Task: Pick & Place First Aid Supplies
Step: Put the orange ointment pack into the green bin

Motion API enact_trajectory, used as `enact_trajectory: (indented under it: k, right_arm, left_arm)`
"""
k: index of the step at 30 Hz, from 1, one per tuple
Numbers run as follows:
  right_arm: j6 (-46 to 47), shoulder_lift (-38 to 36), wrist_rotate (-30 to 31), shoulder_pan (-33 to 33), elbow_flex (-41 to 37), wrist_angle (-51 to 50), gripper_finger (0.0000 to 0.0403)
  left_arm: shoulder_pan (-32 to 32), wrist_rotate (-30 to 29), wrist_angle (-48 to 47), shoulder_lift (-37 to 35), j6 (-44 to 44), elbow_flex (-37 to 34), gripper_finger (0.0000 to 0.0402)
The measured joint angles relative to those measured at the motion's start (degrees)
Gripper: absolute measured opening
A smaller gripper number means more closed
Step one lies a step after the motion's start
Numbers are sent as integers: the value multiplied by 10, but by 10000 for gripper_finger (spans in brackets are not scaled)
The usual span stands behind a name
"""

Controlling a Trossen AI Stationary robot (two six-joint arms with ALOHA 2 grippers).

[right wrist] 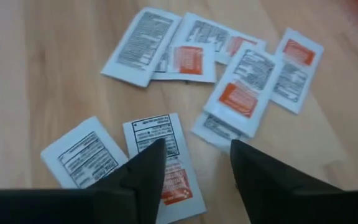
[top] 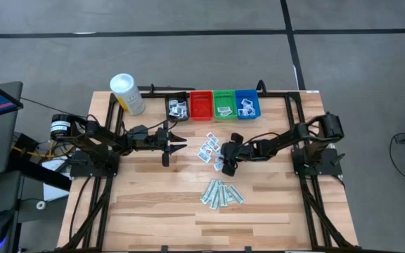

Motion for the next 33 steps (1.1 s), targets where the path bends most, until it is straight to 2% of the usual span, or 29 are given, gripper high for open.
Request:
enact_trajectory:
  k: [4, 9, 24, 33]
  right_arm:
    - [7, -14, -9, 0, 0, -26, 195]
    - [14, -37, -9, 0, 0, -55, 198]
    - [30, -41, -7, 11, 1, -119, 143]
    - [49, -42, 56, -10, 2, -169, 108]
  left_arm:
    - [0, 0, 0, 0, 0, 0, 102]
    - [0, 0, 0, 0, -8, 0, 102]
    - [0, 0, 0, 0, -13, 0, 102]
    - [0, 0, 0, 0, -13, 0, 102]
